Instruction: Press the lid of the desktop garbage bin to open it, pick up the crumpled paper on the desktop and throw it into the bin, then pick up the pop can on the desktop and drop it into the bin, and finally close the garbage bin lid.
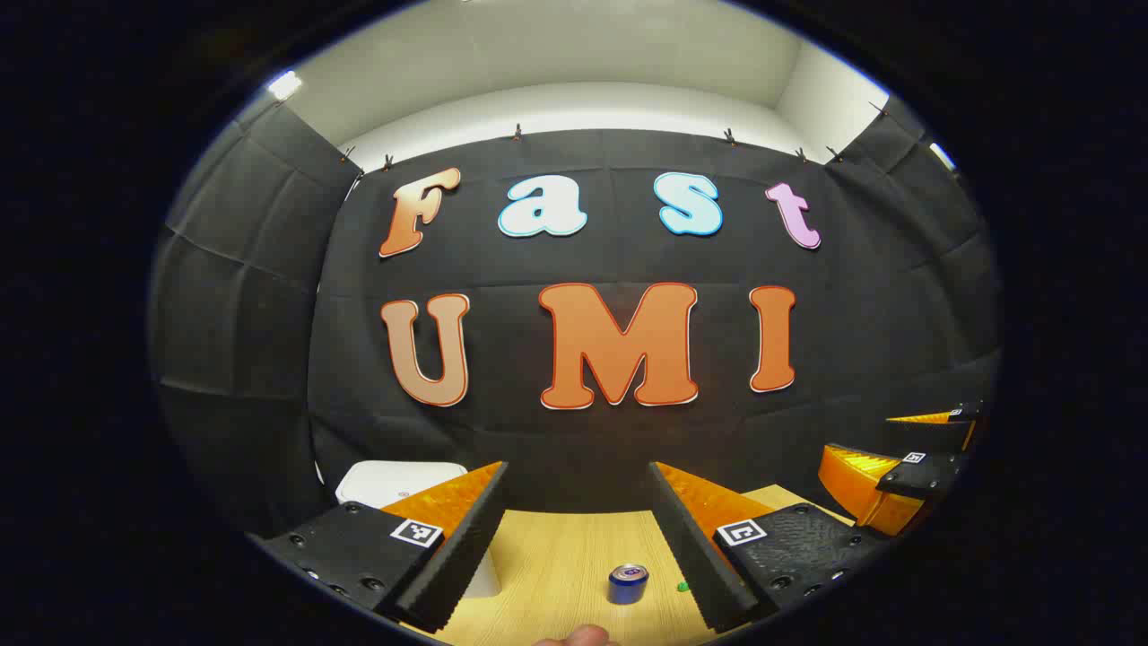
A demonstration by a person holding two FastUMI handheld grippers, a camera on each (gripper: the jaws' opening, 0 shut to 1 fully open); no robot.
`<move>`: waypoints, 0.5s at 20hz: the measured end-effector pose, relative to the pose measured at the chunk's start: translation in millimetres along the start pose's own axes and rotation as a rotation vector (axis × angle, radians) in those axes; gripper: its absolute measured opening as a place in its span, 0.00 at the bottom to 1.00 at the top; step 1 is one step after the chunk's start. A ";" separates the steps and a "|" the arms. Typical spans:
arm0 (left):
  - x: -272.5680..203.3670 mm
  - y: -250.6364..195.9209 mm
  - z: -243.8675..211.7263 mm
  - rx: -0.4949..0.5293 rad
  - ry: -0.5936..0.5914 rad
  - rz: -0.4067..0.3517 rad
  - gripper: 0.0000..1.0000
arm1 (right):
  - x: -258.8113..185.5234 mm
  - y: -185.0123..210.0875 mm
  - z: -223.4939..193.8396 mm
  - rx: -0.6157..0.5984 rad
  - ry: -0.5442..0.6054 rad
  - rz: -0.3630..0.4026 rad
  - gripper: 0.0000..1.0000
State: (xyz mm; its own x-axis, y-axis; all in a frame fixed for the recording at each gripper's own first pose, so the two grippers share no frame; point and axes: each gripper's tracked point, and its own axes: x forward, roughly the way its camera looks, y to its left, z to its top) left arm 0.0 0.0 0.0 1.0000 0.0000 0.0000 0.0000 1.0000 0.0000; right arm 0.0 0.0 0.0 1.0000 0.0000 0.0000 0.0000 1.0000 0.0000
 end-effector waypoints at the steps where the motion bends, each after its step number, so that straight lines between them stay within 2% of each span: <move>1: 0.6 -0.7 -0.4 0.002 0.004 -0.002 0.95 | 0.7 0.6 1.7 -0.004 -0.008 -0.001 0.94; 9: 3.5 -1.8 -6.0 0.025 0.008 -0.031 0.95 | 6.5 16.7 -3.8 -0.019 -0.005 0.031 0.93; 10: 4.5 -0.7 -6.0 0.028 0.007 -0.032 0.99 | 6.5 17.9 -3.2 -0.018 -0.006 0.032 0.93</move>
State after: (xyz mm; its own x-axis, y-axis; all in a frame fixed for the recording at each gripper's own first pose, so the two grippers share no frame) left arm 4.5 -0.7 -6.0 0.9995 -0.0319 -0.0078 0.0322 0.9991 0.0280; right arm 6.5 17.9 -3.2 0.9995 0.0325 0.0057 -0.0324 0.9993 -0.0180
